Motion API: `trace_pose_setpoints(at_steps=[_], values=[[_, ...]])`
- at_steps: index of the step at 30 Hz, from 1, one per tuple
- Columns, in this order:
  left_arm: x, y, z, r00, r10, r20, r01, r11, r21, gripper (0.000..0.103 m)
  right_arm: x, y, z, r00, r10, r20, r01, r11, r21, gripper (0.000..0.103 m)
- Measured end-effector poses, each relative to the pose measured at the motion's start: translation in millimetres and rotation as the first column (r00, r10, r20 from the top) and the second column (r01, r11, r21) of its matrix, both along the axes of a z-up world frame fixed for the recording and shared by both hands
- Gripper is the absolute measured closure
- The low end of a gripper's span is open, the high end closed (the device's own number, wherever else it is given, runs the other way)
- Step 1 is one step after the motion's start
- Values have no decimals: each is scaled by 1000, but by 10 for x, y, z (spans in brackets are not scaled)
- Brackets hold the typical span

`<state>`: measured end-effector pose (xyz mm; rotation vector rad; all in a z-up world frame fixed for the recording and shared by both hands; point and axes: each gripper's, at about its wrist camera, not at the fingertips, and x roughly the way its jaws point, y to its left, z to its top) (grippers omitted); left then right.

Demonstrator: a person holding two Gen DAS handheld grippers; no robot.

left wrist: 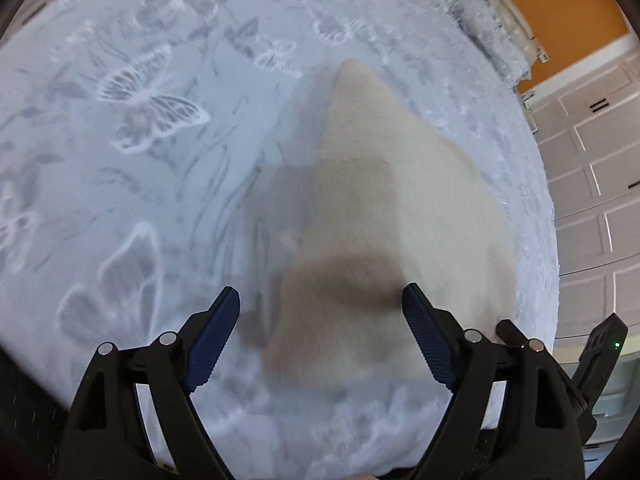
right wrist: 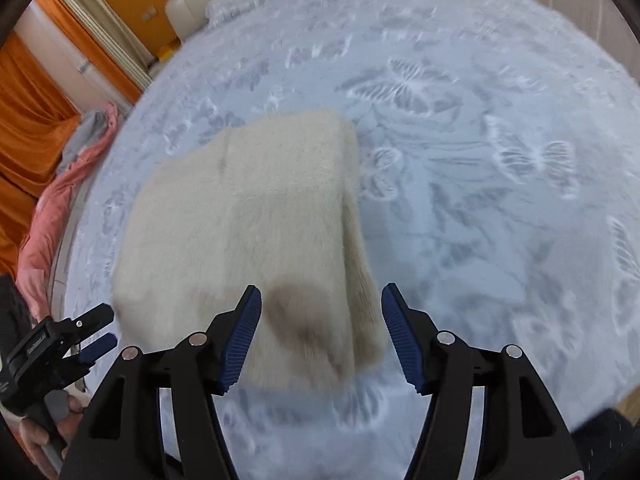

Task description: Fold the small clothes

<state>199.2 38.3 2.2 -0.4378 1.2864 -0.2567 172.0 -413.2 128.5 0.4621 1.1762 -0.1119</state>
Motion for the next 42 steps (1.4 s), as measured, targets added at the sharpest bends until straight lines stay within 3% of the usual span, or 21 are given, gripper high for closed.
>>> trace_pose_setpoints(at_steps=[2,3,4,5,7,9,11,13,15,18,21,24,27,30,33,35,36,37,38,40,42], values=[[124,-37,-148,999,-13,-37,11,997,-74,22,190,2,-187,999,8,-43,-5,998,60,41],[156,-66,-184,999,-26,-48,21,994,-103,28,254,1,-258,998,7,-57,-2,996,94,52],[195,-122,-189,997,-56,-55,48,991,-127,42,296,12,-285,998,18,-59,-11,994,112,69],[215,-154,-123,997,-67,-39,62,992,-113,54,348,49,-269,997,43,-61,-37,994,106,73],[215,-187,95,994,-106,16,107,986,-125,62,406,126,-54,994,107,-1,-106,990,97,81],[159,-181,361,989,-131,74,141,979,-147,63,398,160,368,983,145,109,-154,985,79,82],[107,-159,434,986,-143,89,156,975,-159,62,334,136,591,976,146,163,-155,987,43,81],[100,-143,281,989,-137,51,143,978,-153,60,289,47,479,984,122,132,-129,991,43,79],[104,-154,39,992,-126,-7,124,987,-101,59,268,-49,55,995,98,20,-100,991,91,76],[79,-122,-145,996,-93,-13,91,988,-128,49,219,-64,-336,996,69,-49,-62,990,123,65],[72,-125,-9,996,-86,3,85,987,-137,60,261,28,-213,997,72,-9,-70,989,128,79],[-14,-135,298,988,-133,81,138,989,-58,64,204,109,215,989,108,100,-121,985,126,80],[-39,-235,132,980,-197,43,193,978,82,64,66,108,242,990,94,107,-112,979,173,80],[-59,-213,-1,982,-188,35,185,980,74,61,47,111,-346,994,96,-45,-92,992,89,78],[-189,-173,255,979,-184,86,174,979,104,63,-55,65,-116,999,48,19,-49,995,85,67],[-375,-184,440,970,-191,152,162,970,183,59,-178,74,99,998,36,60,-38,999,21,66],[-482,-202,498,964,-199,179,159,963,217,56,-245,81,203,996,43,77,-41,999,-17,61],[-614,-242,529,956,-208,206,153,955,252,43,-356,116,291,994,47,96,-41,997,-60,53],[-739,-288,532,949,-215,229,147,948,283,30,-458,151,351,993,51,109,-41,995,-91,49],[-1060,-431,448,930,-236,282,127,926,356,18,-707,294,324,992,71,105,-55,988,-148,46],[-1209,-556,328,920,-263,290,132,905,404,15,-960,508,165,990,110,84,-87,967,-240,41]])
